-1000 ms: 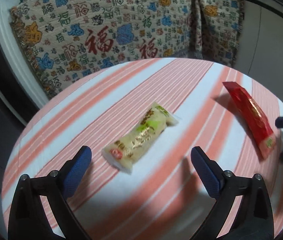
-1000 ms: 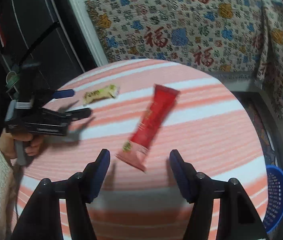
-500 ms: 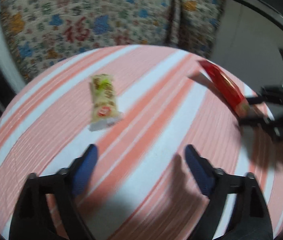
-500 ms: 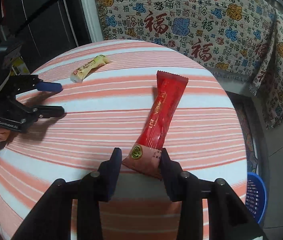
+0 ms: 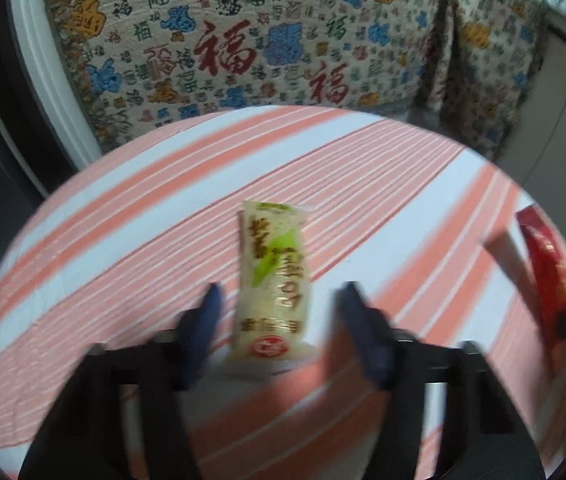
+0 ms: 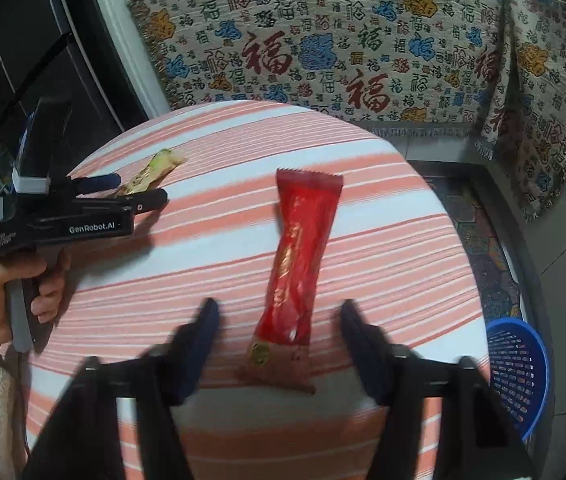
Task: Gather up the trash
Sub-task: 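Grasp the pale green snack bar wrapper with the left tool while the right tool holds the stick pack, then carry the snack bar wrapper and stick pack over the blue basket with both tools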
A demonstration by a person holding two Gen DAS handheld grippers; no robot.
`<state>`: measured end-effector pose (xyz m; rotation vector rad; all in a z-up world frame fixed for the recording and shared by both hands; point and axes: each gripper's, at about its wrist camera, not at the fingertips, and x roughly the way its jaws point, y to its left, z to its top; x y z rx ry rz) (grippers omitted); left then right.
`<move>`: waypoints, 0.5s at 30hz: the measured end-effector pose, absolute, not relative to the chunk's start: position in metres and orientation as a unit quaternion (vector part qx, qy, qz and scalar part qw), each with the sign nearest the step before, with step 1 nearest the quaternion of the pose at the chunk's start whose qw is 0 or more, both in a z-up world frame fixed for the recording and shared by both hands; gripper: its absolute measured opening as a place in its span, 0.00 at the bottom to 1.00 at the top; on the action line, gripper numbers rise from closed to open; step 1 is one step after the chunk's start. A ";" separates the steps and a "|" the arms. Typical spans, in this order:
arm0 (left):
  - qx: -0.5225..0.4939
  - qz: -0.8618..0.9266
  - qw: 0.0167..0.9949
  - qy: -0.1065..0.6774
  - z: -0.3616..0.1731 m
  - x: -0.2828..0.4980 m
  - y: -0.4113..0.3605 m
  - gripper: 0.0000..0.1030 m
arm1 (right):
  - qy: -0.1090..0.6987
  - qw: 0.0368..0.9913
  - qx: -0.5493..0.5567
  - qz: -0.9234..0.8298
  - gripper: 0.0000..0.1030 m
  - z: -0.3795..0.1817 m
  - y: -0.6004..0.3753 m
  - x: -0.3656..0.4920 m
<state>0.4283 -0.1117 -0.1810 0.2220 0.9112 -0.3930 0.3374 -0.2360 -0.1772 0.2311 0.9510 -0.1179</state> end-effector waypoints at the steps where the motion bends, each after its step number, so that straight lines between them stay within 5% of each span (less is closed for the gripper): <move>1: 0.101 -0.185 0.874 0.437 -0.179 0.426 -0.110 0.27 | 0.459 0.880 0.108 -0.057 0.13 -0.176 -0.237 0.338; 15: 0.036 -0.216 0.885 0.411 -0.134 0.319 -0.119 0.20 | 0.426 0.898 0.108 -0.016 0.12 -0.140 -0.257 0.278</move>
